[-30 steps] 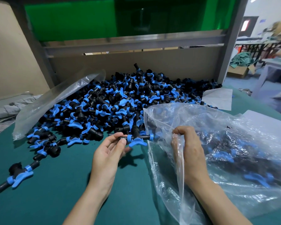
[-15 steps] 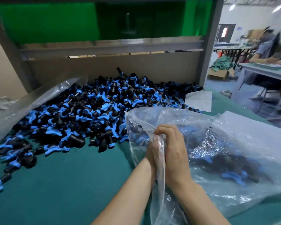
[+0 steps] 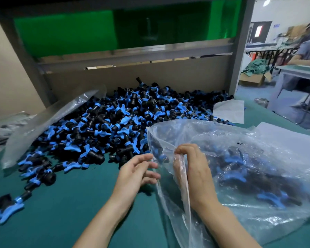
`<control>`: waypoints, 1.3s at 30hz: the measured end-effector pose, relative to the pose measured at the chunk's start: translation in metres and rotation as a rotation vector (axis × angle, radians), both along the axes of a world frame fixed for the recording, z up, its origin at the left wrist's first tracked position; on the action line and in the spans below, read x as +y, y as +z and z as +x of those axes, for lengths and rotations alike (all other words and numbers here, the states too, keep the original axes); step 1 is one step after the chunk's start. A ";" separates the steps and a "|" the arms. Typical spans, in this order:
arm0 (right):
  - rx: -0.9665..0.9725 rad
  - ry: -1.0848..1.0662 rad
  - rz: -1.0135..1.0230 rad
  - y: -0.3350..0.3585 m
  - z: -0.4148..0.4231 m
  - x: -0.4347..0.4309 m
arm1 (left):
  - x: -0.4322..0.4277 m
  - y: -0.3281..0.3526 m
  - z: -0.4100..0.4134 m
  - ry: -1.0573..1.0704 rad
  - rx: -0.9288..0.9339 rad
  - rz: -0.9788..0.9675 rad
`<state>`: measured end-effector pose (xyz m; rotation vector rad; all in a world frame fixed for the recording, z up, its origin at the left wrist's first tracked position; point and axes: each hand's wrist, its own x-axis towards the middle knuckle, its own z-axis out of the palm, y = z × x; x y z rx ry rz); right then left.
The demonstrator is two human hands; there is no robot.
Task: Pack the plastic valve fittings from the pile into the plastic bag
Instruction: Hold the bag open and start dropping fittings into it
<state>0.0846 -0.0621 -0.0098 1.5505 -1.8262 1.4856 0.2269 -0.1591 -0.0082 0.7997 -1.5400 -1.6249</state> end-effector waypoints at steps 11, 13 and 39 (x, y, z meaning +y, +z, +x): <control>-0.119 0.015 0.153 -0.005 0.003 0.000 | -0.067 -0.033 0.048 0.440 -0.905 -0.658; -0.125 0.010 0.166 -0.005 0.002 0.000 | -0.073 -0.029 0.043 0.456 -1.042 -0.679; -0.130 0.028 0.148 -0.003 0.003 0.003 | -0.042 -0.014 0.062 0.537 -0.125 -0.100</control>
